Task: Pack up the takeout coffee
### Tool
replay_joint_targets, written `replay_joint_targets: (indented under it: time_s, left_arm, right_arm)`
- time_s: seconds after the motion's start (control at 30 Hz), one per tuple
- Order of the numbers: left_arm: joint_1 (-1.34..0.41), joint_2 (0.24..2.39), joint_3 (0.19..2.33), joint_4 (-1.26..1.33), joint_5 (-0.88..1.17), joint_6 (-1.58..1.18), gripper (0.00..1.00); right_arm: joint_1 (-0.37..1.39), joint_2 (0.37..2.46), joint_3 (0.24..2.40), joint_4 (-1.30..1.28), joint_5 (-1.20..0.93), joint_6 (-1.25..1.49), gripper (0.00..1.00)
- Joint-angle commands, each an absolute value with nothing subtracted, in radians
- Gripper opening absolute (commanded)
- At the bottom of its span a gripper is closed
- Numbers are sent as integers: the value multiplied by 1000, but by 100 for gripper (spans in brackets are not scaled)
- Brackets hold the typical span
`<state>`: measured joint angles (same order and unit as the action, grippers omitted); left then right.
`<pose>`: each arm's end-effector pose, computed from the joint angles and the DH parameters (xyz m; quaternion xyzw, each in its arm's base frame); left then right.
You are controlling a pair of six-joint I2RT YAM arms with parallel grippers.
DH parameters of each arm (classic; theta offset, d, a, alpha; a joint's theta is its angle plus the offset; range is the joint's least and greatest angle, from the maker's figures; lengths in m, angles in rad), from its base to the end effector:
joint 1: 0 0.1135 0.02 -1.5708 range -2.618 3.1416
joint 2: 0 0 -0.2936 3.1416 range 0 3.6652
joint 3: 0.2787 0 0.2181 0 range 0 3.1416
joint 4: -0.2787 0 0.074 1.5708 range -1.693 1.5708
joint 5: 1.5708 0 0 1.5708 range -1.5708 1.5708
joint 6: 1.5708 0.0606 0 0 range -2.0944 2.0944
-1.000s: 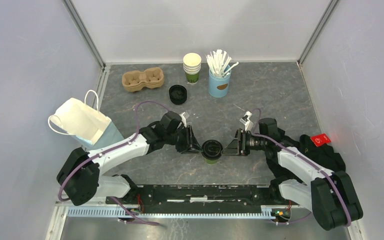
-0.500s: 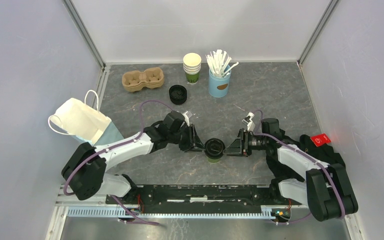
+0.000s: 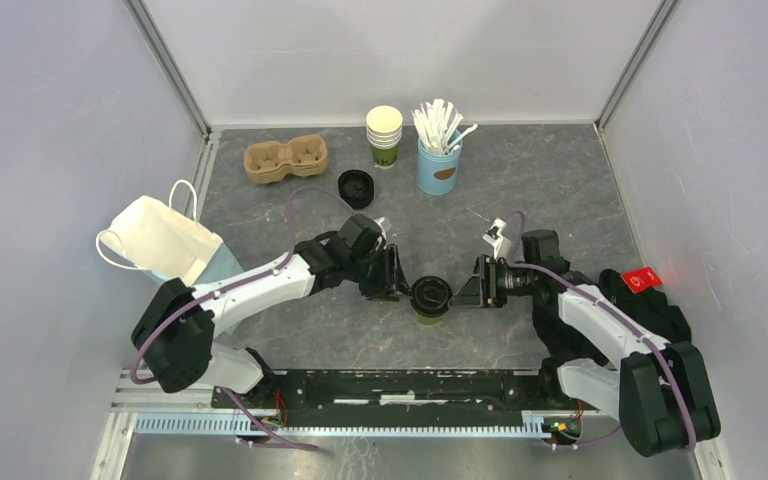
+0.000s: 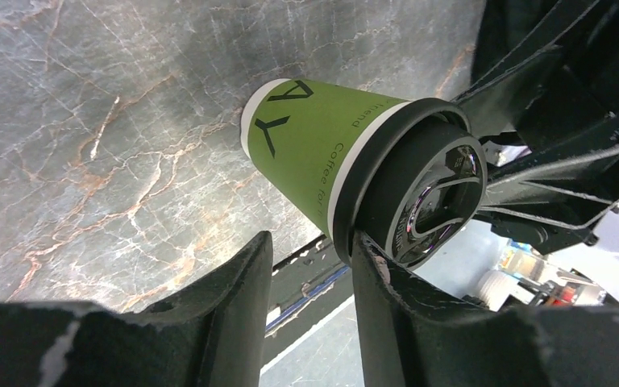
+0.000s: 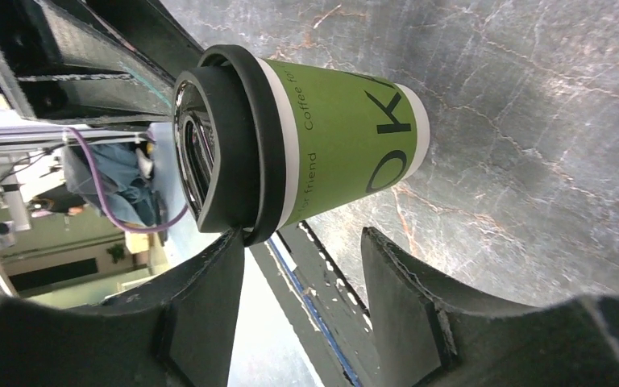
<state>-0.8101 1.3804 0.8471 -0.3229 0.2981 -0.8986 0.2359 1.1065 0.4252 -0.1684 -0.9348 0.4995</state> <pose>0.1677 -0.2020 0.2472 0.0109 0.9278 -0.3522 0.1222 0.1459 0.0852 0.2079 -0.0478 0.8490 0.5066 0.1423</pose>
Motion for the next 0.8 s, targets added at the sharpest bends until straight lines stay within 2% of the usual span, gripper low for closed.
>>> replay_joint_targets:
  time_s: [0.0,0.13,0.27,0.43,0.57,0.77]
  left_arm:
    - [-818,1422,970,-497,223,-789,49]
    - [-816,1429,1033,-506,259,-791,53]
    - [-816,1429,1059,-510,283,-793,55]
    - [-812,1413,1086,-598,242,-751,56]
    - [-799,1347,1113,-690,109,-737,57]
    - [-781,1187,1143,-698,-134,-747,69]
  right_arm:
    - [245,1072,503,-373,-780,372,62]
    - [243,1027,601,-451,-776,357,66]
    - [259,1015,687,-570,-709,282,74]
    - [379,1041,832,-679,-548,175,85]
    - [510,1081,957,-739,-345,148,89]
    - [740,1190,1085,-802,-112,116,93]
